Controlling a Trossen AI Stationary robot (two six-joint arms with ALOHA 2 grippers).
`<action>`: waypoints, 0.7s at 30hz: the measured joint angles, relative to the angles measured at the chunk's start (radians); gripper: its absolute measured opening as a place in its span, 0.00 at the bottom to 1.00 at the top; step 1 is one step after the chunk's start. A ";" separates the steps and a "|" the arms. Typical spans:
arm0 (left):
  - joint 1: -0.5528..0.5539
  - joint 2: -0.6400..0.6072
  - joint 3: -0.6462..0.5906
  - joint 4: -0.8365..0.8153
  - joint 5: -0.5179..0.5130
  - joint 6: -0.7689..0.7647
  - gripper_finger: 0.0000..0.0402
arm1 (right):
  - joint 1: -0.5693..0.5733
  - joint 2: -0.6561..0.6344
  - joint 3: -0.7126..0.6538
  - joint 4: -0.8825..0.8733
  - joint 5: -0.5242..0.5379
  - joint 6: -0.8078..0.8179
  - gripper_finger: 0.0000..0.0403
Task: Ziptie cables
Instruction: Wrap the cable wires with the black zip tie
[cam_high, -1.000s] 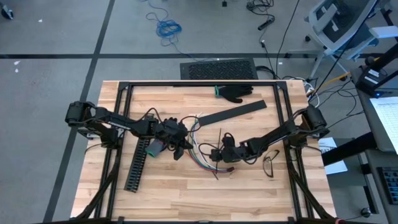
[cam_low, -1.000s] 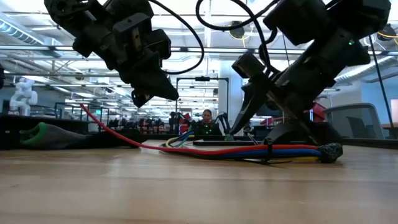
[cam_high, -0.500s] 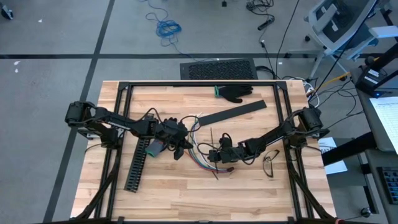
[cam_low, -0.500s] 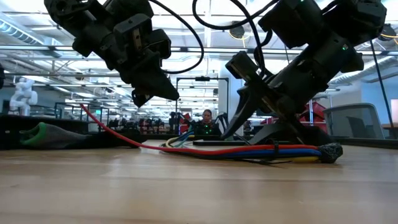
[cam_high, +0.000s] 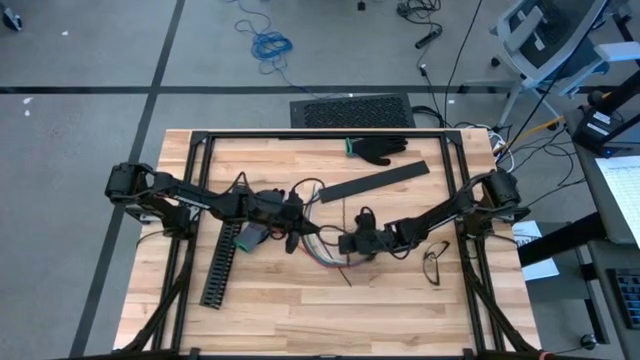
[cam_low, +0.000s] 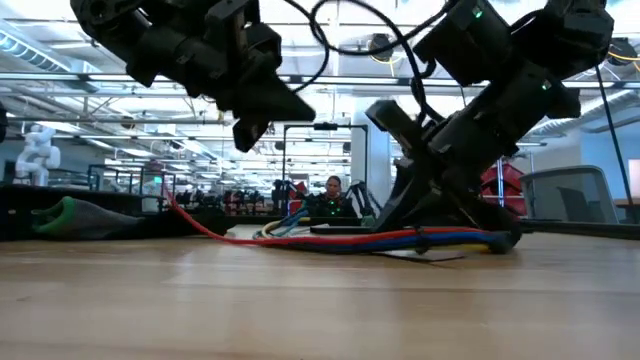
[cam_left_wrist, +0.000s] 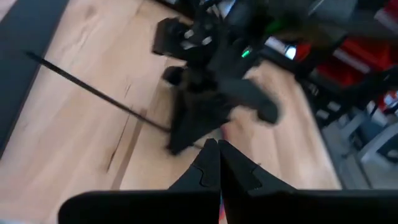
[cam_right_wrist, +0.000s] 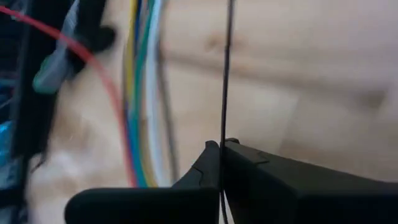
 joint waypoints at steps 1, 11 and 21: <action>0.000 0.000 0.000 0.019 -0.001 -0.008 0.00 | -0.006 -0.015 -0.002 -0.006 0.015 -0.015 0.00; 0.000 -0.001 0.000 0.107 -0.105 -0.036 0.00 | -0.056 -0.107 0.006 0.148 0.096 -0.148 0.00; -0.079 0.220 0.001 0.410 -0.142 -0.197 0.00 | -0.106 -0.107 0.005 0.189 0.091 -0.216 0.00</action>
